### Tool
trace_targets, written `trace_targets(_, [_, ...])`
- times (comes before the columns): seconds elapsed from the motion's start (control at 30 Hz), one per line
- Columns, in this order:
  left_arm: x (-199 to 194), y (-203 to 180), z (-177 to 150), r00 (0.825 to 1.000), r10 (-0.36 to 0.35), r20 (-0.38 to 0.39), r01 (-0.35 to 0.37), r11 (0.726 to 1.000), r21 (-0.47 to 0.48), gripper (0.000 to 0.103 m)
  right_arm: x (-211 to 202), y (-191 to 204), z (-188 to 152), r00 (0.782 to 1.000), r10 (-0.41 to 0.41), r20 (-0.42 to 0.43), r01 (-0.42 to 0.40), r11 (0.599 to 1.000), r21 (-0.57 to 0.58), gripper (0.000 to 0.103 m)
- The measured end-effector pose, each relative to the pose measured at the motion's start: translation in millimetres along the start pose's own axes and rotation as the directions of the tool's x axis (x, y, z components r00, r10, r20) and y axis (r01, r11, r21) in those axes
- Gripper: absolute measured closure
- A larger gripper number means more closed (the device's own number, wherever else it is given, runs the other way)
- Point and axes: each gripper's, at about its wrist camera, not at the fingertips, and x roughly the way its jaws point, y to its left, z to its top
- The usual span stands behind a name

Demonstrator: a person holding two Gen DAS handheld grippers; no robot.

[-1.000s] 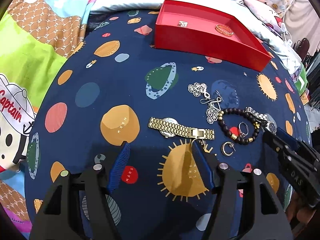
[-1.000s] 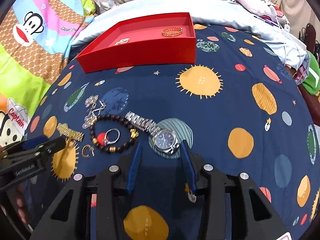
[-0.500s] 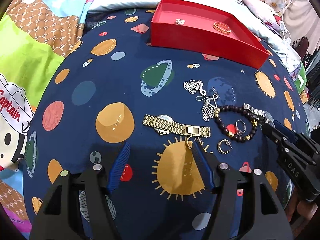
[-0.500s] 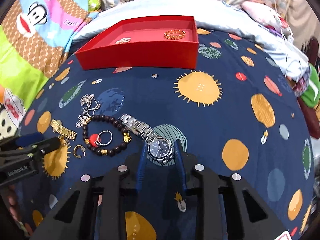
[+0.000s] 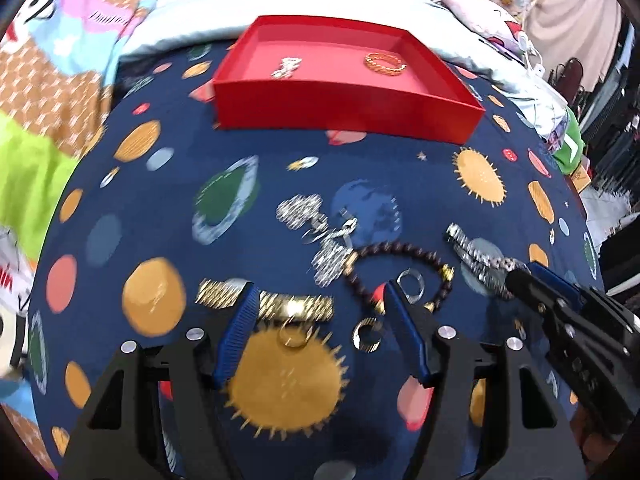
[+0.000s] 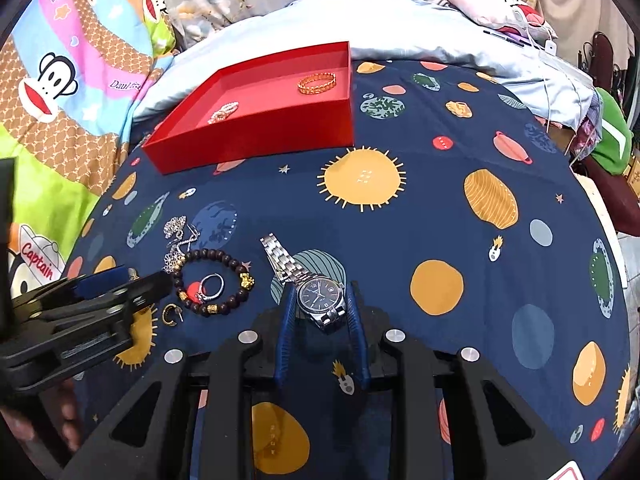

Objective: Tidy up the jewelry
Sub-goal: 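Grasp the black bead bracelet with the left gripper while the right gripper holds the watch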

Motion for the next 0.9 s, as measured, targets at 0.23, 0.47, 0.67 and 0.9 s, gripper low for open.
trace_targets(0.23, [11.0, -8.1, 10.2, 1.0, -0.026, 0.001, 0.026, 1.0, 0.011, 0.067, -1.8, -6.4, 0.3, 1.0, 0.021, 0.003, -0.021, 0.999, 0.031, 0.079])
trace_targets(0.47, [20.8, -23.8, 18.0, 1.0, -0.03, 0.008, 0.029, 0.997, 0.071, 0.069, -0.8, -12.1, 1.2, 1.0, 0.028, -0.003, -0.028, 0.999, 0.046, 0.079])
trace_targets(0.67, [20.5, -25.5, 14.8, 0.999, -0.036, 0.014, 0.035, 0.995, 0.093, 0.079, -2.4, -14.0, 1.3, 0.999, 0.035, -0.002, -0.035, 0.998, 0.053, 0.079])
trace_targets(0.9, [15.4, -21.6, 1.9, 0.997, -0.079, 0.004, 0.078, 0.989, 0.126, 0.094, -2.4, -14.3, 0.7, 0.999, 0.038, -0.004, -0.038, 0.998, 0.055, 0.079])
